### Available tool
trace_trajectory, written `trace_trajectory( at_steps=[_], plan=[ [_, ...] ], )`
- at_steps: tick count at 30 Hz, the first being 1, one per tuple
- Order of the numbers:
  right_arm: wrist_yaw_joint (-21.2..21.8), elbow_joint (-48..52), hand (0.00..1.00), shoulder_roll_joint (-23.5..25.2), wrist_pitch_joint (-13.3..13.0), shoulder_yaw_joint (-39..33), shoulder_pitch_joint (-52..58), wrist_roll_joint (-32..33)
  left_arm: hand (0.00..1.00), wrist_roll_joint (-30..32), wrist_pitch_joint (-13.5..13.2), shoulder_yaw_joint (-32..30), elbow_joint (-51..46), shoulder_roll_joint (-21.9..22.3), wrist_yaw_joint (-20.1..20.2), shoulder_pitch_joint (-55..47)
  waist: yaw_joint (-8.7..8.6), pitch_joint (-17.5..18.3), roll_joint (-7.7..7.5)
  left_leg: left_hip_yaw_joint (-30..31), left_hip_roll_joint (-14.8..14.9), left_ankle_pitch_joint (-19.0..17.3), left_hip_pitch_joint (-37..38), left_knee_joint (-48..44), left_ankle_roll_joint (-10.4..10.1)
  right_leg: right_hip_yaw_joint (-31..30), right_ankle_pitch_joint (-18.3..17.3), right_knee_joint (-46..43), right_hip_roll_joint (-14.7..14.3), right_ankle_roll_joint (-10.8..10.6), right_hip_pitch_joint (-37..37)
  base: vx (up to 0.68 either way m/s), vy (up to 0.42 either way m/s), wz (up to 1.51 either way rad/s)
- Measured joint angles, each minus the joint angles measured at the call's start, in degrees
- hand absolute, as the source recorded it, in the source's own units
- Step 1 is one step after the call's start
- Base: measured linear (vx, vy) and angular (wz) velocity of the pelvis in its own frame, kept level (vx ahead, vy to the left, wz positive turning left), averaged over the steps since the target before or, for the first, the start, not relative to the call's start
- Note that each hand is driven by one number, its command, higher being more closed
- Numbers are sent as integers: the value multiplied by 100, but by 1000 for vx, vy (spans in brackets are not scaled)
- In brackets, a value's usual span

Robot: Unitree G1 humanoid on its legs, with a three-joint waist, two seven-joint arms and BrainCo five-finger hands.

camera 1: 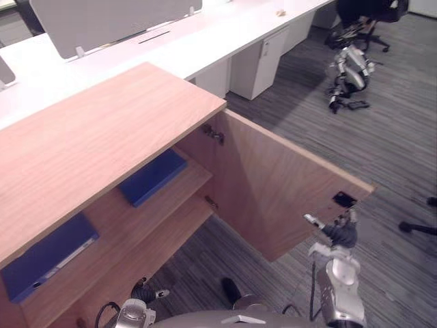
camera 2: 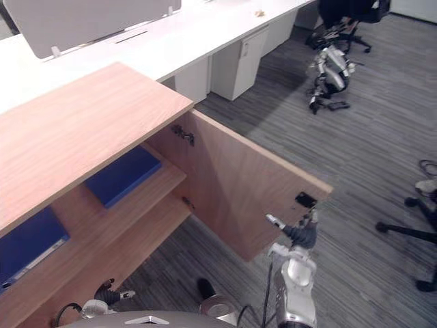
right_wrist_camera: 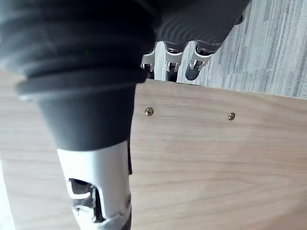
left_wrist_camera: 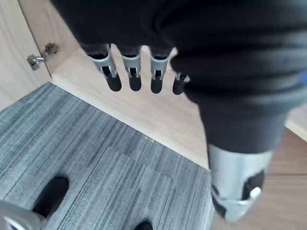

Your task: Walk over to the cabinet, pick up the folder, carry it to the office cabinet, place the folder inside the office cabinet, then close the office cabinet door

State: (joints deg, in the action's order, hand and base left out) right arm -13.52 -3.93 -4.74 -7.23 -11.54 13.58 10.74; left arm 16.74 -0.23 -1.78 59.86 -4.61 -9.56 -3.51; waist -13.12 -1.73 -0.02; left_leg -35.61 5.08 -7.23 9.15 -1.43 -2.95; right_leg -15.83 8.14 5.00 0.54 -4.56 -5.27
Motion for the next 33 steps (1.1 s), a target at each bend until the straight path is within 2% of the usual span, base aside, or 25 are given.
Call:
trace_trajectory(
  at_steps=[3,9,13,19,21,24,28,30,32,33],
  plan=[
    [247,482,0,111,6,472,511,-5,0,41,16,252,-6,9,6,26,-4,37,-84,-230,7,-85,-3,-86,-90,-226,63,-39,-42,40,-89,-91,-75,-37],
    [562,1163,0,162,32,1026,1141,-88,0,151,16,584,-12,2,41,194,-19,30,-103,-379,57,-209,-28,-360,-59,-389,140,-72,-67,11,-104,-67,-61,-17],
    [791,1548,0,-228,158,1508,1577,48,0,172,14,858,-13,-39,124,287,-20,26,-233,-327,54,-253,-90,-444,-64,-377,106,-146,-27,43,-127,-72,-57,4],
    [1222,1908,0,-939,399,2117,2026,126,0,404,3,1098,-10,-199,252,262,38,17,-586,227,13,-272,-261,-602,-3,-35,16,-333,124,1,-95,-100,-48,31],
    [1333,1943,0,-1194,454,2383,2060,125,0,487,3,1103,-10,-265,280,193,95,29,-723,400,-5,-290,-317,-635,31,132,-81,-442,170,10,-78,-118,-21,25],
    [1540,2115,0,-1408,541,2614,2157,124,0,492,0,1159,-12,-300,287,145,250,18,-815,711,-48,-256,-364,-623,108,431,-271,-568,253,87,-76,-87,5,25],
    [1752,2187,0,-1345,539,2803,2149,122,0,497,-28,1216,-18,-322,291,111,336,66,-894,1070,-130,-70,-491,-494,180,733,-336,-596,356,106,-79,-31,-9,53],
    [1843,2402,0,-1167,459,2823,2009,123,0,497,-32,1223,-40,-325,291,72,400,94,-917,1228,-196,50,-516,-350,186,847,-336,-606,397,107,-77,-13,-16,55],
    [1840,2537,0,-942,250,2811,1642,122,0,498,-39,1247,-47,-365,292,52,443,141,-895,1389,-276,235,-501,-83,214,1034,-334,-603,456,112,-80,8,-14,46],
    [1835,2523,0,-832,184,2791,1407,122,0,498,-41,1302,-61,-394,291,56,530,179,-920,1456,-318,335,-455,91,203,1081,-325,-604,464,125,-77,26,-4,33]
  ],
)
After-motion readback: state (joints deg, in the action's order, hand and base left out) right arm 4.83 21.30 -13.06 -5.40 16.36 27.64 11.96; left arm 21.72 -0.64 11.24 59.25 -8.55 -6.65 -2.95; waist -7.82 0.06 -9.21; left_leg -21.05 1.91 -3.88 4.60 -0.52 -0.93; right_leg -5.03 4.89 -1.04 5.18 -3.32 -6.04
